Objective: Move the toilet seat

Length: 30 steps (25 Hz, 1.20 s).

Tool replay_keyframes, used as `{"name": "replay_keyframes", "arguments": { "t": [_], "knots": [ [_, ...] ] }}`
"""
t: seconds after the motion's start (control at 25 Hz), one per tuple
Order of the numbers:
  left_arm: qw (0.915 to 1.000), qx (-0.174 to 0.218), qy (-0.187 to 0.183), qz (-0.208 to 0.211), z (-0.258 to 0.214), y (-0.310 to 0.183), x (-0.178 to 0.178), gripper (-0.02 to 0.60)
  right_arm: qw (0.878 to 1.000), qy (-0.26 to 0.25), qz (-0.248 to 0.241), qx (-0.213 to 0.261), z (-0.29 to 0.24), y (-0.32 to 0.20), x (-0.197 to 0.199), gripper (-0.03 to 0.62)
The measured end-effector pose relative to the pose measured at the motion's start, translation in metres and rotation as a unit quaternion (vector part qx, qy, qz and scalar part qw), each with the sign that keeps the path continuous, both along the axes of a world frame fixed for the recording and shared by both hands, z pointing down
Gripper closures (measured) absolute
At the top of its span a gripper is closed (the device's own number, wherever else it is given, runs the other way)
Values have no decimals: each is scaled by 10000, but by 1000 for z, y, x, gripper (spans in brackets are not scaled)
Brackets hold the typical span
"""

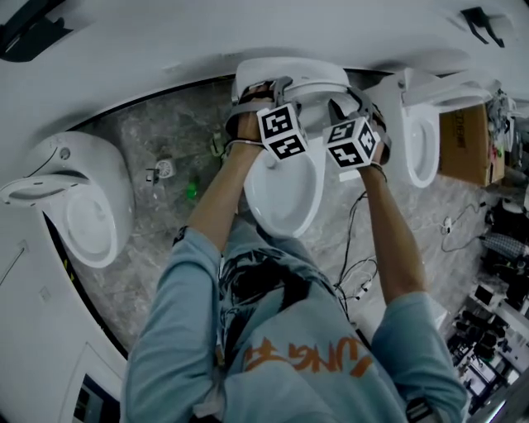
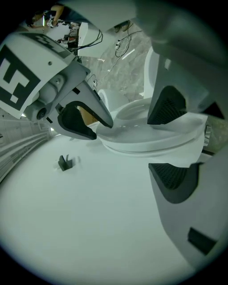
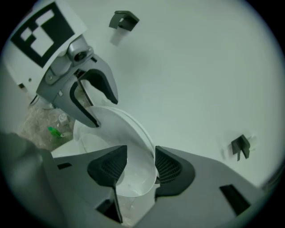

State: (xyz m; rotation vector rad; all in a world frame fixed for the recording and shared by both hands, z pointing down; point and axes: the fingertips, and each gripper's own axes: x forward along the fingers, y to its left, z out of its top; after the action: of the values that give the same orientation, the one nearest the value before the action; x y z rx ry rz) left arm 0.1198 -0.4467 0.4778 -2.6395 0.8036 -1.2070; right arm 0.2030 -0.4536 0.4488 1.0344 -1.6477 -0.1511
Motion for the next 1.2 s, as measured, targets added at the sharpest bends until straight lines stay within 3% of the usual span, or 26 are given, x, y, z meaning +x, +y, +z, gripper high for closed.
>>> {"name": "replay_keyframes", "arguments": {
  "t": [0.2, 0.32, 0.48, 0.52, 0.56, 0.72, 0.88, 1.2],
  "knots": [
    [9993, -72, 360, -99, -7, 20, 4, 311, 9933, -1000, 560, 140, -17, 28, -3, 401],
    [9963, -3, 817, -283, -32, 31, 6, 314, 9857, -1442, 836, 232, -32, 50, -2, 428],
    [9855, 74, 1604, -544, -75, 47, 7, 350, 9664, -2142, 1337, 487, -60, 75, 4, 505],
    [9816, 107, 1801, -625, -87, 50, 6, 364, 9601, -2318, 1448, 588, -68, 81, 7, 557],
    [9771, 148, 1996, -721, -99, 53, 5, 381, 9540, -2489, 1526, 683, -77, 86, 8, 592],
    [9540, 316, 2713, -1239, -148, 63, -7, 473, 9305, -3157, 1620, 911, -114, 104, 6, 594],
    [9330, 415, 2994, -1951, -183, 76, -27, 566, 9051, -3845, 1470, 1068, -148, 122, 1, 595],
    [8821, 412, 3632, -2972, -244, 125, -46, 580, 8569, -4880, 851, 1427, -216, 144, -10, 595]
  ]
}}
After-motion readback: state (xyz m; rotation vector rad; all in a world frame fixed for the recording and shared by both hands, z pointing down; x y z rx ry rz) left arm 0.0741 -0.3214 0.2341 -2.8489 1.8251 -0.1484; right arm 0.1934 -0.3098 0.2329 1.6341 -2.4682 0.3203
